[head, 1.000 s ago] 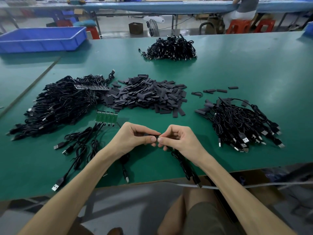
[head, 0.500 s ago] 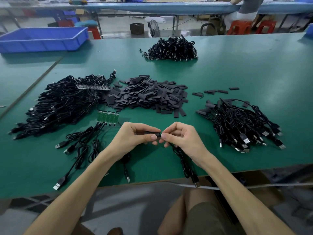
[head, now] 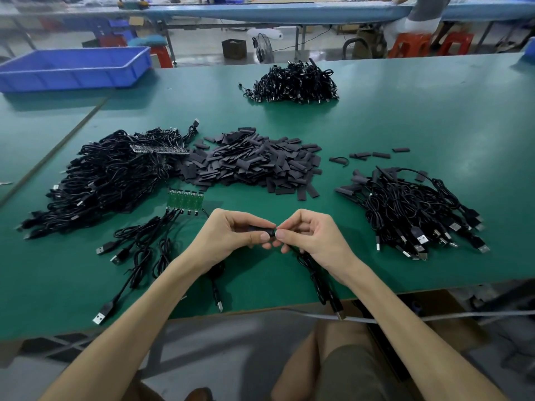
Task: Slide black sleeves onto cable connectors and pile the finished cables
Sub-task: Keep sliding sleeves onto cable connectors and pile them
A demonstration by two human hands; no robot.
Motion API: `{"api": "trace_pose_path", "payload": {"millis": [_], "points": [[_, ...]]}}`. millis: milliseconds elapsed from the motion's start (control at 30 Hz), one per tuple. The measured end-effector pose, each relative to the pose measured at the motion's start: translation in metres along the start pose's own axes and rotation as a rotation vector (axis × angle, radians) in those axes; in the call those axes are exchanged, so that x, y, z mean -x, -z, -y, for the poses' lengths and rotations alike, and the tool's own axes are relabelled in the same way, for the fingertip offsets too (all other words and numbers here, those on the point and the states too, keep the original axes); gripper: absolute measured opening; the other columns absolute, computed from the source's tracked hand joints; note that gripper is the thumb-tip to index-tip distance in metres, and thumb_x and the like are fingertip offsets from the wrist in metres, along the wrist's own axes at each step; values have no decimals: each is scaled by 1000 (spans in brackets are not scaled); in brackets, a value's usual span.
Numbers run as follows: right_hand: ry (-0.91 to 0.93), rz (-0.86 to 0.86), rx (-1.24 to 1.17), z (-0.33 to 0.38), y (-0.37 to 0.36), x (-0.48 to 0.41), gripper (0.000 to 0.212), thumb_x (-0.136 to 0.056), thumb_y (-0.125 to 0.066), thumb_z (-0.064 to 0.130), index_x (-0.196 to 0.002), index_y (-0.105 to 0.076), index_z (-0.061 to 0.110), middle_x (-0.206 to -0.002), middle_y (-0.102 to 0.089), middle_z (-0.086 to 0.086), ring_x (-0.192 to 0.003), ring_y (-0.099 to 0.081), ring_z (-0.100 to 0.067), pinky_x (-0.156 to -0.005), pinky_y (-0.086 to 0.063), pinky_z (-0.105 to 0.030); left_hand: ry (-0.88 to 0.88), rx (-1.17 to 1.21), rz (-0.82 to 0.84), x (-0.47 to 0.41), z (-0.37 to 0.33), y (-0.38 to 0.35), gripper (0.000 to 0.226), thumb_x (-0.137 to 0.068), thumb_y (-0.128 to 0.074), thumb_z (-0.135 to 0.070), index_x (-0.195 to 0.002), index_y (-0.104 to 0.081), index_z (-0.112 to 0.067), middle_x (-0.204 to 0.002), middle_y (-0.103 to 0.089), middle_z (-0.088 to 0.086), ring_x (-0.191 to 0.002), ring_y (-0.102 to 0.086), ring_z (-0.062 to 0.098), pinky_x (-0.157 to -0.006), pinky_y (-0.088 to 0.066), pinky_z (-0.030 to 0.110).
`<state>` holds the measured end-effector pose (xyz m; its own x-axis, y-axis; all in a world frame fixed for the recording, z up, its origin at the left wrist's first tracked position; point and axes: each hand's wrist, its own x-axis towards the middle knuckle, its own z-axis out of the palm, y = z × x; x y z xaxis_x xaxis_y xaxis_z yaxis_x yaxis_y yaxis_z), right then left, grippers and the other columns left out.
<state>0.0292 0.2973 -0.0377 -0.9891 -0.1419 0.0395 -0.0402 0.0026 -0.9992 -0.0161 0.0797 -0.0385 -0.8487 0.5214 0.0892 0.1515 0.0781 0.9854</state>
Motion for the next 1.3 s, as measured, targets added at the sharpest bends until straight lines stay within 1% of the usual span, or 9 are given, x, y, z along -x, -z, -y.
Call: {"api": "trace_pose_path", "payload": {"millis": [200, 300, 433, 533, 667, 900, 1100, 1200, 1300], "points": [[4, 8, -8, 0, -2, 0, 13, -89, -75, -3, -94, -65, -9, -77, -78, -13, -61, -72, -10, -54, -48, -11, -2, -10, 12, -1, 0, 0, 24, -81, -82, -18, -105, -80, -16, -90, -78, 12, -81, -74, 20, -77, -57, 27], [1, -16, 3, -1, -1, -1, 12, -89, -78, 5, -95, -68, 0, -82, -79, -12, -64, -72, -13, -56, -47, -13, -9, 29, 0, -1, 0, -1, 25, -82, -81, -15, -107, -79, -14, -91, -78, 13, -82, -75, 20, -74, -55, 22], [12, -70, -7, -5, 2, -2, 12, -90, -80, 12, -95, -69, 9, -87, -80, -11, -69, -72, -15, -58, -47, -16, -10, 116, -105, -1, 1, 3, 24, -86, -77, -15, -110, -77, -15, -95, -78, 12, -84, -74, 17, -71, -55, 20], [26, -79, -23, -7, 4, -2, 12, -89, -81, 13, -95, -70, 10, -88, -80, -12, -70, -73, -15, -60, -49, -15, -11, 175, -95, 0, 1, 3, 22, -90, -72, -13, -112, -76, -12, -99, -77, 18, -93, -76, 23, -71, -56, 21], [36, -80, -28, -8, 4, -2, 12, -89, -81, 12, -96, -71, 10, -88, -80, -12, -70, -73, -15, -60, -49, -15, -11, 207, -100, 1, 1, 2, 22, -91, -70, -13, -112, -76, -11, -99, -77, 18, -91, -76, 22, -70, -55, 20], [21, -71, -36, -6, 5, -1, 13, -88, -82, 13, -94, -70, 10, -87, -80, -13, -69, -71, -16, -59, -49, -17, -4, 241, -75, 1, -1, 3, 19, -92, -68, -13, -109, -76, -10, -103, -76, 19, -95, -76, 26, -69, -56, 20], [24, -81, -50, -4, 5, -1, 13, -87, -82, 11, -92, -70, 10, -85, -79, -13, -68, -70, -16, -59, -49, -17, -7, 226, -47, 3, -2, 5, 20, -93, -68, -15, -111, -75, -10, -106, -76, 20, -98, -75, 30, -72, -57, 23], [25, -87, -56, -5, 5, -2, 13, -86, -82, 11, -91, -70, 10, -85, -79, -14, -67, -70, -16, -59, -49, -17, -18, 150, -60, 2, -5, 2, 20, -88, -75, -19, -107, -76, -12, -101, -74, 22, -87, -76, 33, -69, -56, 25], [15, -63, -36, -6, 5, -1, 14, -86, -83, 11, -91, -70, 8, -85, -79, -14, -66, -70, -16, -59, -49, -17, -49, -29, -101, 1, -2, -3, 18, -83, -80, -20, -99, -78, -12, -83, -74, 15, -67, -71, 22, -65, -54, 23]]}}
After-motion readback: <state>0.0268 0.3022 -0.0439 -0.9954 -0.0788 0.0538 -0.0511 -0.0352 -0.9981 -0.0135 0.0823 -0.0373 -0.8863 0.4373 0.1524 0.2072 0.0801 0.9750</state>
